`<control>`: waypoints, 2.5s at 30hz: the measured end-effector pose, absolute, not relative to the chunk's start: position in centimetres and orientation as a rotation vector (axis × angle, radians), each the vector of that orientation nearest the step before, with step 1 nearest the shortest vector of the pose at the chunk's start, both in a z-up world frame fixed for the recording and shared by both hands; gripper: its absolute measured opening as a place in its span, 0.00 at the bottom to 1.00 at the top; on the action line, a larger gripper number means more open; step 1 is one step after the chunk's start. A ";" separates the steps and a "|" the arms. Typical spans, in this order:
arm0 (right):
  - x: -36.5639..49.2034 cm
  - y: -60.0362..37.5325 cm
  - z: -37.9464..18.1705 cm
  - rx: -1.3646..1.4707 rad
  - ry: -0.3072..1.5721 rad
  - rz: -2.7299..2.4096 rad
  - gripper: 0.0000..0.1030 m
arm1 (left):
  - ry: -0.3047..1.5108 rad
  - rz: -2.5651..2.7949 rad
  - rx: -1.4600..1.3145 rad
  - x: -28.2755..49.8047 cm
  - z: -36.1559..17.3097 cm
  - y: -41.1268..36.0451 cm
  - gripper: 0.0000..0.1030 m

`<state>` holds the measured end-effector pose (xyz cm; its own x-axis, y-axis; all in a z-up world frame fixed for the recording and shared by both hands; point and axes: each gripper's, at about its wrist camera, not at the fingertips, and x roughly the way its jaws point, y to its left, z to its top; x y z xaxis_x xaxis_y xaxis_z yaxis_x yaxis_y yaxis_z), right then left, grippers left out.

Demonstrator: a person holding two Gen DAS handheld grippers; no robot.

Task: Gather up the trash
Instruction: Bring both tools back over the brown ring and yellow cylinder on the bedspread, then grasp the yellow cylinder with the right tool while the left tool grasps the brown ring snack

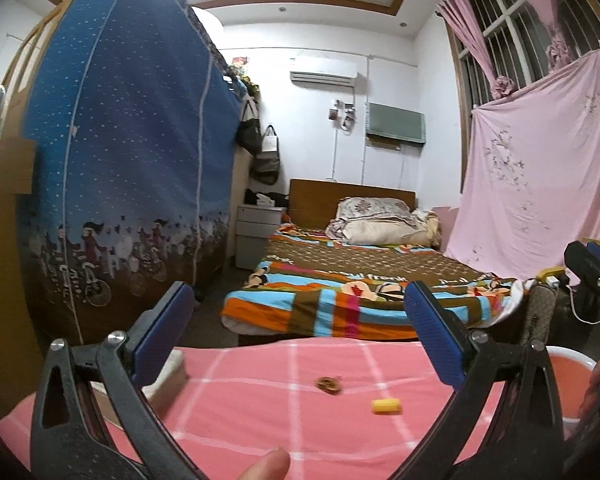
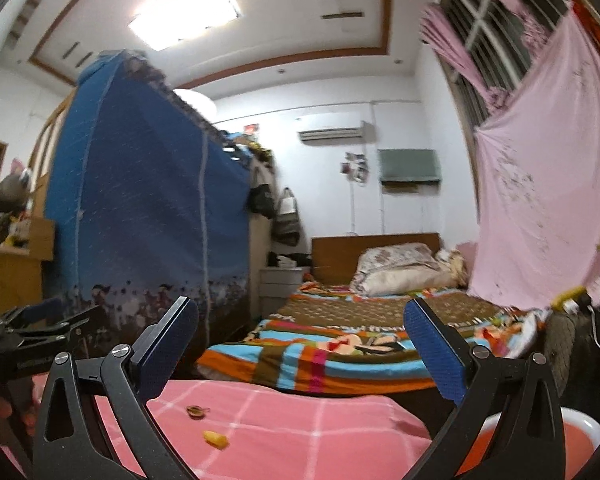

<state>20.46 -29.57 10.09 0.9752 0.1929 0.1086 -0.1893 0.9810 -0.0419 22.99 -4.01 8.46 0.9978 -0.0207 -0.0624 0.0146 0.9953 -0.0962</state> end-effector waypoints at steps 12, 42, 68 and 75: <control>25.9 -27.0 6.3 -0.081 0.155 0.227 1.00 | 0.148 -0.031 -0.087 26.3 6.1 -2.3 0.86; 34.1 -21.6 -0.5 -0.185 0.822 0.535 0.20 | 0.784 -0.252 -0.145 36.3 0.2 -4.3 0.32; 34.0 -26.3 1.0 -0.005 0.703 0.328 0.15 | 0.890 -0.298 0.046 39.3 -0.5 -9.3 0.08; 33.2 -26.7 1.5 0.013 0.656 0.322 0.15 | 0.856 -0.302 0.046 38.5 0.1 -9.3 0.01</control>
<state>33.18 -26.69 1.47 0.7446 0.2985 -0.5970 -0.2905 0.9502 0.1127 38.52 -9.35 0.10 0.6157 -0.2433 -0.7495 0.2801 0.9566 -0.0803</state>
